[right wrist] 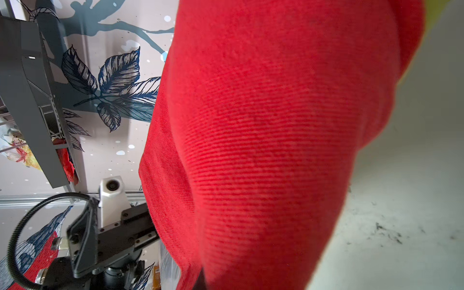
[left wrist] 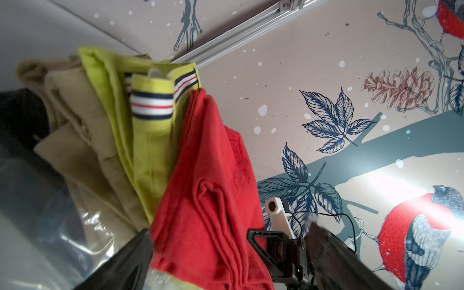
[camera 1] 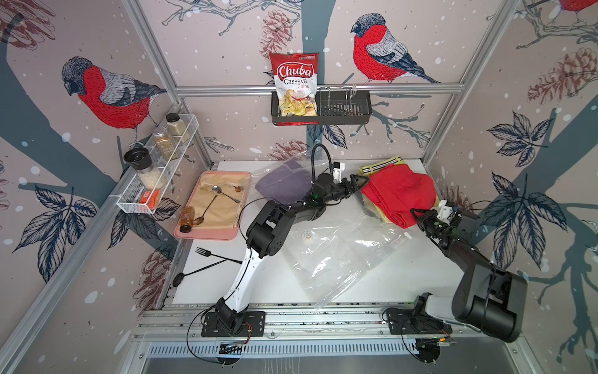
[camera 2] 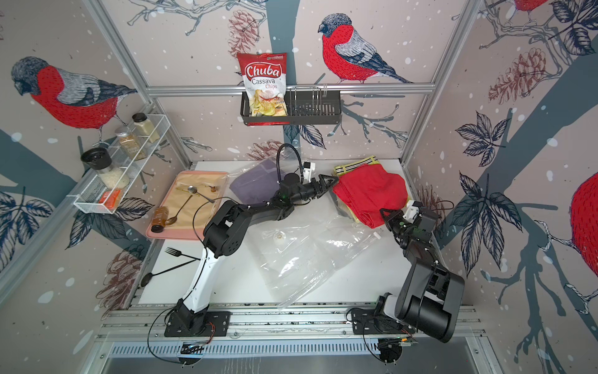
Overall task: Take the trousers out of the vacuum bag
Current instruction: Place the trousers at the corner of the board.
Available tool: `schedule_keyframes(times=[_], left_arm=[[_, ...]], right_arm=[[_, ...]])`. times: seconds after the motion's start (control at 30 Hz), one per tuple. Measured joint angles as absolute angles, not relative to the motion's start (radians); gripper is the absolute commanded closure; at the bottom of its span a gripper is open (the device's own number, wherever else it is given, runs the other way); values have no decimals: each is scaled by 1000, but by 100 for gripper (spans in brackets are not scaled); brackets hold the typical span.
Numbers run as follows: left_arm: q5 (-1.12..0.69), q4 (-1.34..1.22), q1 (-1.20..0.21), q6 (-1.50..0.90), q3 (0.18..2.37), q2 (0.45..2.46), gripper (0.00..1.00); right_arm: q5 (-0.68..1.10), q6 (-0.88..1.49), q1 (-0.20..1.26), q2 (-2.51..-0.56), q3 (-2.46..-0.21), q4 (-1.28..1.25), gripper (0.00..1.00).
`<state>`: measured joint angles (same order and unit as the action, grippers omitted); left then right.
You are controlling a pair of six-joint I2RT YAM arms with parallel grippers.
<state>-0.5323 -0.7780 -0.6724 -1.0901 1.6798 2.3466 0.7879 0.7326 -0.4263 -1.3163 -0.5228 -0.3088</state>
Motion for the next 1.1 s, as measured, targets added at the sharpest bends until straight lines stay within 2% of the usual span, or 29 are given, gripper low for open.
schedule_keyframes(times=[0.1, 0.2, 0.37, 0.5, 1.0, 1.1], left_arm=[[-521, -679, -671, -990, 1807, 2376, 11], [-519, -570, -671, -911, 1911, 2430, 25], [-519, -416, -673, -839, 2012, 2501, 27], [-514, -341, -678, -797, 2080, 2521, 42], [-532, -304, -685, -797, 2093, 2522, 95], [-547, -305, -685, -807, 2085, 2500, 100]], right_arm=[[788, 733, -426, -1316, -521, -313, 100], [788, 733, -423, -1314, -520, -314, 100], [787, 732, -421, -1312, -520, -314, 100], [787, 732, -421, -1312, -520, -314, 100], [787, 732, -419, -1329, -510, -333, 100], [783, 729, -419, -1330, -508, -333, 100]])
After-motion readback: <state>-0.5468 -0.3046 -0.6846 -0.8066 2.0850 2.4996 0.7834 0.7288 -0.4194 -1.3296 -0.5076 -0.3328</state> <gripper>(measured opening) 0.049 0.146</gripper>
